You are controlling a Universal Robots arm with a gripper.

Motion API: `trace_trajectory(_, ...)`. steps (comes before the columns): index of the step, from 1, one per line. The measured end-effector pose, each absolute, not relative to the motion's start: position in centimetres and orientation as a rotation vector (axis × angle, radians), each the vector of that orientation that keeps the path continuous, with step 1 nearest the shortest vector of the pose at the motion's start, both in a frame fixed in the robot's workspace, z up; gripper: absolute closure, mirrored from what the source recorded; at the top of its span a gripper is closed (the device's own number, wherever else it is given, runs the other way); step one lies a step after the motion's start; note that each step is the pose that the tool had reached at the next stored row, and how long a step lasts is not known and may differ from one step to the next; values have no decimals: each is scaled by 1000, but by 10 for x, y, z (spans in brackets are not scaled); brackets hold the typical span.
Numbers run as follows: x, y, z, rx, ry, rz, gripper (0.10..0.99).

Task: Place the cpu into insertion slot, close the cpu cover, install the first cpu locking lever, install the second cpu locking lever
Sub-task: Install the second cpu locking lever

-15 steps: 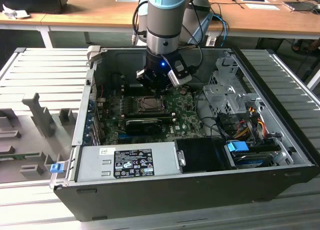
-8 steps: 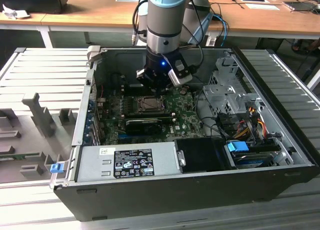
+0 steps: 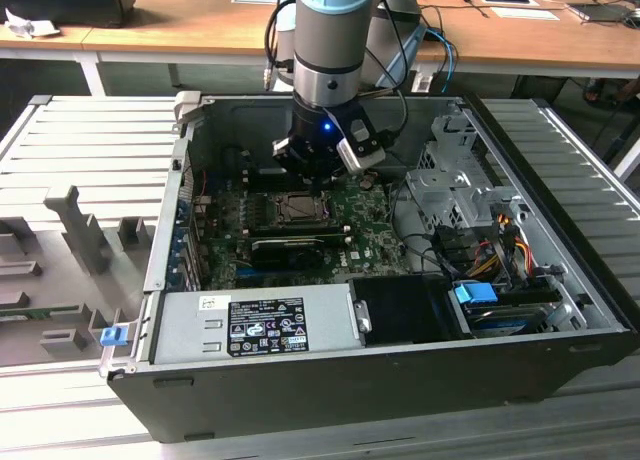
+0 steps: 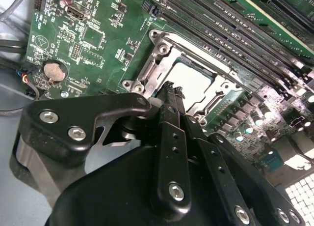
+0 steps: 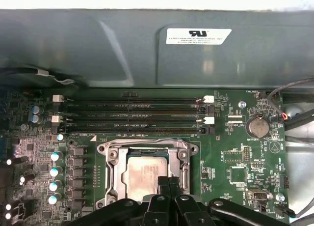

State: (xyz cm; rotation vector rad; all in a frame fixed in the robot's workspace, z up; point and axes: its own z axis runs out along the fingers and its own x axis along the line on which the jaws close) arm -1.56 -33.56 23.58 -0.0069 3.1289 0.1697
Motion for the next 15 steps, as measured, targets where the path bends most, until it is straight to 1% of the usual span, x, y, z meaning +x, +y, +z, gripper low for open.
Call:
trace_trajectory(8, -16, -341, 236, -7, 3129, 170, 980)
trace_trajectory(15, -16, -359, 235, -7, 3129, 170, 980)
